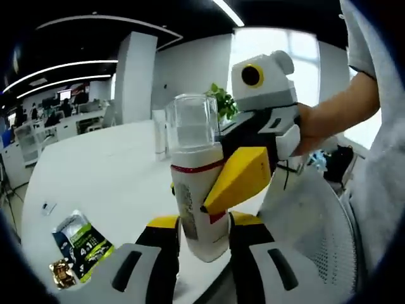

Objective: Arrange the skincare products in the storage area until every visible bottle or jar stands upright without overlapping.

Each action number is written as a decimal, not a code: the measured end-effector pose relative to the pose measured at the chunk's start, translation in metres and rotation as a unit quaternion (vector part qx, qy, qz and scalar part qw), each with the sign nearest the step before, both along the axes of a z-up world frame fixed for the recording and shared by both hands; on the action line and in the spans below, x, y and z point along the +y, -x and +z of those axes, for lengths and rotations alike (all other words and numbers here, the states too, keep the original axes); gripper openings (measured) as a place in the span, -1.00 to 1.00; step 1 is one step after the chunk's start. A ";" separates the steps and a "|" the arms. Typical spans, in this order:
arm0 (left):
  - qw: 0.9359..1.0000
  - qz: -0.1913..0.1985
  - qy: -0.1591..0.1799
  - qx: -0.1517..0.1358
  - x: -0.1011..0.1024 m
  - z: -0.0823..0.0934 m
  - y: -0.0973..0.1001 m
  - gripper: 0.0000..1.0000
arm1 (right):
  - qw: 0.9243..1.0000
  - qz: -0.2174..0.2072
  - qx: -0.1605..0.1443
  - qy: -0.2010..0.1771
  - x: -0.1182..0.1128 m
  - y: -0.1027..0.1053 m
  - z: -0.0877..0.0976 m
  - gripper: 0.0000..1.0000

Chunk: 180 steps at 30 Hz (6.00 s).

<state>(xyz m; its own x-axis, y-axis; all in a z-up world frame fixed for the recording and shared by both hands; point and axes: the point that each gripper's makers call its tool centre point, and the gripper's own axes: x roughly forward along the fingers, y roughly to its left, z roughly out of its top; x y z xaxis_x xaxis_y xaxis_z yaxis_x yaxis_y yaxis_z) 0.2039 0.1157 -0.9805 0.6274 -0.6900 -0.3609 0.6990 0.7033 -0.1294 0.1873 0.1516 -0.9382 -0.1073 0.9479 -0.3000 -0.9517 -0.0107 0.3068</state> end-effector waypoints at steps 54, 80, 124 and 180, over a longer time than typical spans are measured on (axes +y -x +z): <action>0.990 0.085 -0.101 0.041 0.034 -0.031 -0.005 -0.56 | 0.967 -0.240 0.047 0.075 0.026 -0.017 -0.027 -0.64; 0.998 0.048 -0.039 0.003 0.019 -0.005 -0.005 -0.63 | 0.991 -0.128 0.004 0.032 0.013 -0.012 -0.006 -0.66; 0.989 0.083 -0.118 -0.044 0.044 -0.011 -0.020 -0.41 | 0.968 -0.243 0.030 0.048 0.010 -0.037 -0.013 -0.76; 0.959 0.110 -0.260 0.005 0.128 -0.064 -0.014 -0.35 | 0.905 -0.406 -0.063 0.106 -0.102 -0.208 -0.020 -0.74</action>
<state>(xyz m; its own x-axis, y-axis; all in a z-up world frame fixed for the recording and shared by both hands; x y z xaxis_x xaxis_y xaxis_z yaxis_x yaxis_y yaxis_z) 0.2177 0.2441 -1.0444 0.7314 -0.2669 -0.6276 0.5276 0.8046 0.2726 0.3949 0.0499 -0.9579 0.6474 0.6186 -0.4451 -0.6468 0.7549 0.1085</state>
